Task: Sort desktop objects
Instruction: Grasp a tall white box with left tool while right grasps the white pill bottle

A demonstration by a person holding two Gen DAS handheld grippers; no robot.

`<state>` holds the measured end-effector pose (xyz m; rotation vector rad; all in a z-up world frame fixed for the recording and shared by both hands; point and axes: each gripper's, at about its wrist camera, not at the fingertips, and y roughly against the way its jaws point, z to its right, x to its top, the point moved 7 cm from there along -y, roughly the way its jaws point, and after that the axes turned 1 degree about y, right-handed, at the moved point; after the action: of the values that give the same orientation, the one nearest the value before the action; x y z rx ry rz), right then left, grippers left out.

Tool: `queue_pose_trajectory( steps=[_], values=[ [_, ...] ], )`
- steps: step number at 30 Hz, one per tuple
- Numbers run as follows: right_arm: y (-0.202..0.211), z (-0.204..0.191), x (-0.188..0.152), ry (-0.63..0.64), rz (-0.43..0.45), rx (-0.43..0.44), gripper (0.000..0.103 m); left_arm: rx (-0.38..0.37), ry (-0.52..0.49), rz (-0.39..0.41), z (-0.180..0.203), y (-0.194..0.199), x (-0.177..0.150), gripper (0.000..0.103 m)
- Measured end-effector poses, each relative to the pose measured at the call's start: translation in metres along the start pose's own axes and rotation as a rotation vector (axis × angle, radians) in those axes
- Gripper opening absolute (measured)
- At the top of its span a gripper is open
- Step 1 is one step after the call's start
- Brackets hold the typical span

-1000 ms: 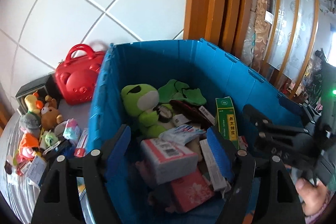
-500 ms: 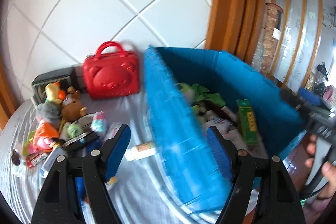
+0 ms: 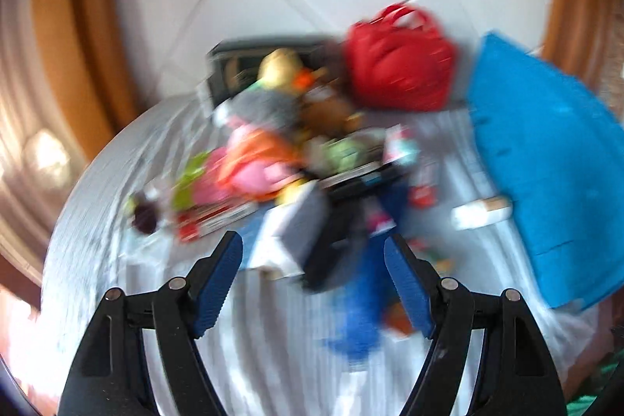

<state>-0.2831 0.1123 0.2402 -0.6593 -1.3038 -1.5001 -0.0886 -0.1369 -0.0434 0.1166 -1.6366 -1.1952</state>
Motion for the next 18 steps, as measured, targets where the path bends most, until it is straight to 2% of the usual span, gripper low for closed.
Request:
queue_pose_trajectory(
  steps=[4,8,12,18],
  values=[
    [-0.051,-0.030,-0.022,-0.036,-0.089,0.039,0.103,0.031,0.010,-0.056,-0.052,-0.032,-0.016,0.075],
    [-0.102,-0.035,-0.058,-0.065,-0.214,0.026,0.103,0.009,0.026,-0.108,-0.072,-0.067,-0.021,0.075],
    [-0.149,-0.024,-0.103,-0.109,-0.339,-0.019,0.103,-0.046,0.023,-0.160,-0.064,-0.105,-0.018,0.075],
    [-0.206,-0.004,-0.158,-0.184,-0.451,-0.099,0.103,-0.103,-0.039,-0.258,-0.033,-0.169,-0.011,0.075]
  ],
)
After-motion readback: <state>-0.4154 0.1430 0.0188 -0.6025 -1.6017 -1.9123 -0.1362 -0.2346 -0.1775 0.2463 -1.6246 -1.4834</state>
